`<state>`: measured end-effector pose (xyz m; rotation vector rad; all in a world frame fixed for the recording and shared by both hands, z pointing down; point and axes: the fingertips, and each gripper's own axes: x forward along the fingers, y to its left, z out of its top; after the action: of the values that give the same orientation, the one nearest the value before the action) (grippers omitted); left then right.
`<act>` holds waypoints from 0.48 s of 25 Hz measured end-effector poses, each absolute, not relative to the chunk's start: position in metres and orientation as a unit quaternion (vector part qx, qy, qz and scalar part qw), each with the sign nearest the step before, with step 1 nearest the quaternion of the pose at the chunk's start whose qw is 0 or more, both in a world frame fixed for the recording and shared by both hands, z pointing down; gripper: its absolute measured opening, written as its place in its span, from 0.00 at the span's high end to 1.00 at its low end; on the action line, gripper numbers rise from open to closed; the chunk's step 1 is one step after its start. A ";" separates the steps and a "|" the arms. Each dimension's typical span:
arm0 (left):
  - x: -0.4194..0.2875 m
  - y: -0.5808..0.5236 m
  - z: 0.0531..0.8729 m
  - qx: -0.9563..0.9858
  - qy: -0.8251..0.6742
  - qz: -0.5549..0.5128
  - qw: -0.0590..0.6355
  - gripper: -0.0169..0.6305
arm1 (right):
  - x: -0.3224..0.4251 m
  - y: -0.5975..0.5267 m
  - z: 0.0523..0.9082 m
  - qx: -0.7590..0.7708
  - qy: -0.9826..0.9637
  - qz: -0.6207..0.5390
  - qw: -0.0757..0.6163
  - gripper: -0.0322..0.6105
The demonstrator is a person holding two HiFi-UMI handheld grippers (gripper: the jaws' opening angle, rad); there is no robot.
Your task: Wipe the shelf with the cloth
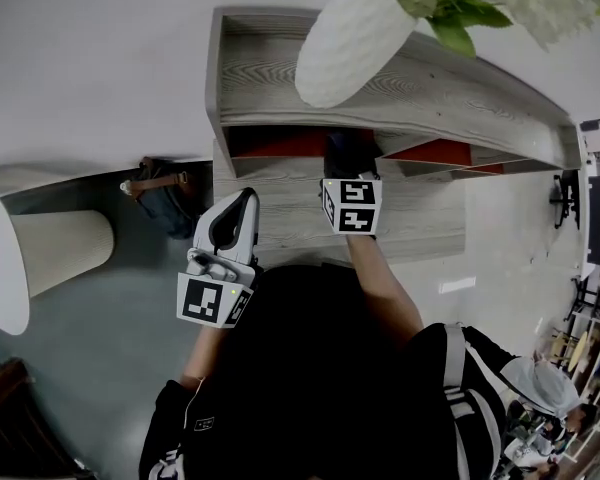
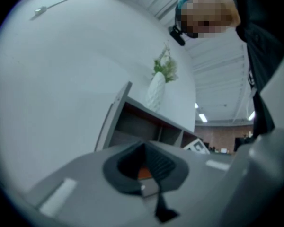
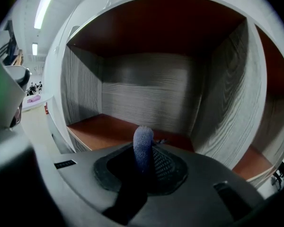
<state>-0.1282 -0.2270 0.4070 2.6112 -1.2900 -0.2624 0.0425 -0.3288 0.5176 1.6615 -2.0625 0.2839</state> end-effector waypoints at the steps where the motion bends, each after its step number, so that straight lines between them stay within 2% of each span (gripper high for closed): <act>1: -0.131 -0.227 0.407 0.888 -0.438 -0.091 0.109 0.97 | 0.038 -0.329 0.518 0.603 -0.754 0.103 0.239 0.87; 12: -0.158 -0.216 0.406 0.887 -0.439 -0.091 0.105 0.97 | -0.042 -0.329 0.520 0.546 -0.794 0.078 0.255 0.87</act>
<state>-0.1583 -0.2162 0.4059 2.6153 -1.2951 -0.2694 -0.0418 -0.3295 0.5198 1.4830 -2.1578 0.2123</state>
